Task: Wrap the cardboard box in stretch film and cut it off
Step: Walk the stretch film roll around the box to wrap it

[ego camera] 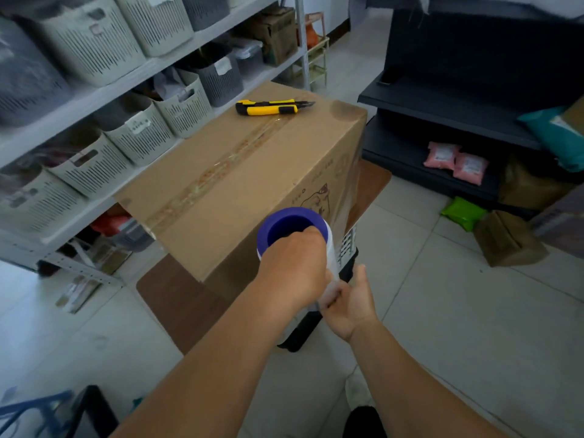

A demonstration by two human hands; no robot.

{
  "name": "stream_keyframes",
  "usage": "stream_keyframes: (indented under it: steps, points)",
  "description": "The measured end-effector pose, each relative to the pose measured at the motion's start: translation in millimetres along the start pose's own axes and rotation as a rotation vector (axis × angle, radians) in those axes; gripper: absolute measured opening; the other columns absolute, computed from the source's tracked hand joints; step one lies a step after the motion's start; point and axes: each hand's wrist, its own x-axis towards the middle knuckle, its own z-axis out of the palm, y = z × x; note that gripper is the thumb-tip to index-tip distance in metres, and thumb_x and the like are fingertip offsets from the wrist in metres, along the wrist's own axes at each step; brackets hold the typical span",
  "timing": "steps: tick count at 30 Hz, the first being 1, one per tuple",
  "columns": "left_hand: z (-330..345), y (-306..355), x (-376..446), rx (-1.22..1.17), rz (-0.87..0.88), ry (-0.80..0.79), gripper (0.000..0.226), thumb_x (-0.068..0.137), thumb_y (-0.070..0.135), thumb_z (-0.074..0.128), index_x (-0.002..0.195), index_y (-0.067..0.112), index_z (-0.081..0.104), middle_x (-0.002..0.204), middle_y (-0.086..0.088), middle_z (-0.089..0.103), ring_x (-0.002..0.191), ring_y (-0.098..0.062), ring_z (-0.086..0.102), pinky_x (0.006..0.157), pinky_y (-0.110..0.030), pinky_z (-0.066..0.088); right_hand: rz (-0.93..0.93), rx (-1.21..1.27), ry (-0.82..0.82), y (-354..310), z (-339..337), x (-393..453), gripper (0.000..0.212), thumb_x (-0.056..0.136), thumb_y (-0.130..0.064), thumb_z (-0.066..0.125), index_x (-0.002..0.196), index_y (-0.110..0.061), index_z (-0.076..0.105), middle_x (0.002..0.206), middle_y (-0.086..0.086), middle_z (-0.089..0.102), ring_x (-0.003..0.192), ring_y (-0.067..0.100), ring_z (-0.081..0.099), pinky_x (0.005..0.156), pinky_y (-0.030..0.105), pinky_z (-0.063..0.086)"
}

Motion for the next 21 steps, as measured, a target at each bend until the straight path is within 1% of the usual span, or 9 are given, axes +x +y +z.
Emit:
stream_keyframes:
  steps: [1,4,5,8,9,12,14,17,21]
  points:
    - [1,-3,-4,0.005,0.015,0.002,0.033,0.091,0.025,0.061,0.115,0.009,0.046,0.083,-0.002,0.058,0.073,-0.018,0.057,0.062,-0.029,0.044,-0.008,0.006,0.001,6,0,-4,0.071,0.096,-0.065,0.013,0.089,-0.008,0.056,0.038,0.001,0.054,0.033,0.01,0.053,0.052,0.024,0.04]
    - [4,-15,-19,0.038,0.066,0.024,0.035,0.091,0.027,0.061,0.116,0.008,0.046,0.09,-0.005,0.061,0.077,-0.02,0.058,0.064,-0.03,0.044,-0.024,0.054,-0.001,25,2,-13,0.075,0.096,-0.066,0.015,0.116,-0.007,0.056,0.037,0.0,0.054,0.032,0.011,0.053,0.041,0.023,0.044]
    - [5,-18,-23,0.047,0.079,0.025,0.036,0.091,0.028,0.061,0.117,0.008,0.046,0.092,-0.006,0.061,0.078,-0.021,0.058,0.064,-0.03,0.044,-0.031,0.064,0.008,31,3,-17,0.075,0.096,-0.066,0.015,0.117,-0.007,0.055,0.037,0.0,0.054,0.033,0.011,0.053,0.04,0.022,0.044]
    - [7,-29,-35,0.063,0.118,0.021,0.037,0.09,0.029,0.061,0.116,0.007,0.046,0.083,-0.003,0.054,0.072,-0.02,0.053,0.062,-0.031,0.042,-0.057,0.124,0.025,46,8,-31,0.073,0.096,-0.065,0.019,0.12,-0.005,0.052,0.037,0.002,0.054,0.03,0.011,0.053,0.033,0.016,0.041]
    - [8,-32,-39,0.066,0.129,0.022,0.037,0.09,0.03,0.061,0.115,0.007,0.046,0.081,-0.003,0.052,0.07,-0.019,0.052,0.061,-0.031,0.042,-0.063,0.139,0.03,51,9,-35,0.072,0.096,-0.065,0.02,0.12,-0.004,0.052,0.038,0.002,0.055,0.029,0.01,0.053,0.031,0.015,0.04]
    - [9,-41,-51,0.065,0.143,0.029,0.035,0.09,0.03,0.062,0.112,0.008,0.047,0.078,-0.002,0.051,0.067,-0.018,0.051,0.059,-0.03,0.04,-0.076,0.15,0.023,63,13,-45,0.07,0.096,-0.064,0.021,0.104,-0.004,0.056,0.038,0.003,0.055,0.029,0.011,0.053,0.03,0.014,0.039]
    - [9,-46,-57,0.066,0.148,0.043,0.032,0.09,0.029,0.061,0.11,0.008,0.047,0.072,0.0,0.048,0.063,-0.016,0.048,0.055,-0.028,0.038,-0.083,0.141,0.031,70,14,-47,0.07,0.096,-0.064,0.021,0.098,-0.005,0.057,0.038,0.003,0.055,0.029,0.011,0.052,0.03,0.015,0.039]
    - [9,-50,-63,0.055,0.133,0.055,0.03,0.09,0.027,0.061,0.109,0.007,0.047,0.064,0.003,0.041,0.057,-0.013,0.043,0.046,-0.023,0.03,-0.074,0.134,0.041,78,13,-47,0.068,0.096,-0.064,0.022,0.095,-0.005,0.057,0.038,0.003,0.054,0.028,0.011,0.051,0.03,0.015,0.039]
    - [11,-53,-70,0.041,0.106,0.059,0.032,0.09,0.026,0.061,0.11,0.006,0.046,0.067,0.003,0.041,0.061,-0.015,0.045,0.046,-0.024,0.029,-0.041,0.113,0.021,81,15,-47,0.071,0.097,-0.063,0.02,0.098,-0.003,0.058,0.037,0.002,0.054,0.028,0.01,0.052,0.03,0.015,0.039]
